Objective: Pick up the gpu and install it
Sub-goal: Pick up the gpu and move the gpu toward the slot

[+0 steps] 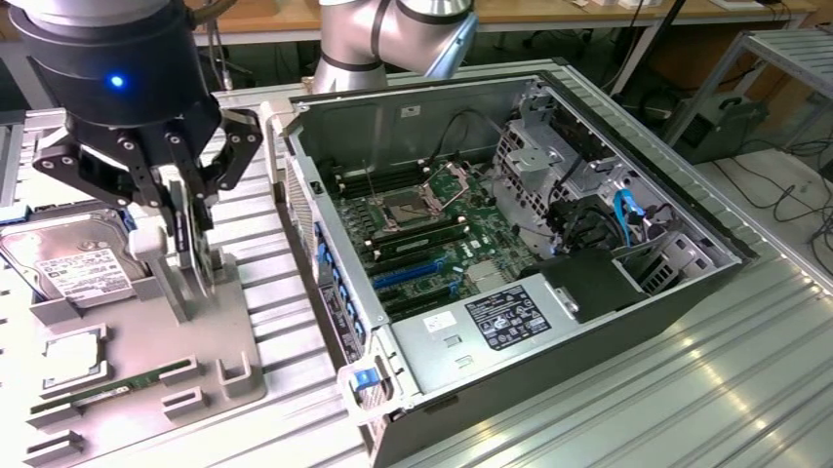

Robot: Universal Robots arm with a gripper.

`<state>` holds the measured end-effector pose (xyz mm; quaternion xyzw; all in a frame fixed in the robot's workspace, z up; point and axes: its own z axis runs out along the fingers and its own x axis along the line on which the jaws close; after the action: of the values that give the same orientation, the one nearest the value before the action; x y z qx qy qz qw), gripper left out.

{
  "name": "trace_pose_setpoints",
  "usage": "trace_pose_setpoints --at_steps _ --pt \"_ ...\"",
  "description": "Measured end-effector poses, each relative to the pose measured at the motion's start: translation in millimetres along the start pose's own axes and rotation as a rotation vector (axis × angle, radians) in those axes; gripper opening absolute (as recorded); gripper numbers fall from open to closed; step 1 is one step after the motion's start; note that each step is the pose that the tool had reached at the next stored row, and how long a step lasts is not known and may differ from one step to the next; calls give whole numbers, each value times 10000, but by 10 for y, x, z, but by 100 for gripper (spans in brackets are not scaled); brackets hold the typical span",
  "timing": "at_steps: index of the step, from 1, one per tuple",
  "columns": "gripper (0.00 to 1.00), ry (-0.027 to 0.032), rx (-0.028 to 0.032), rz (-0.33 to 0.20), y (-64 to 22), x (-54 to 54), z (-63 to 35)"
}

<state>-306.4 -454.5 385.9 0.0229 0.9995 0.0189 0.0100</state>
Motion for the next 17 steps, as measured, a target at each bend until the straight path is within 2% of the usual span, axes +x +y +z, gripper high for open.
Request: trace_pose_setpoints --at_steps 17 --pt "27 1 1 0 15 -8 -395"
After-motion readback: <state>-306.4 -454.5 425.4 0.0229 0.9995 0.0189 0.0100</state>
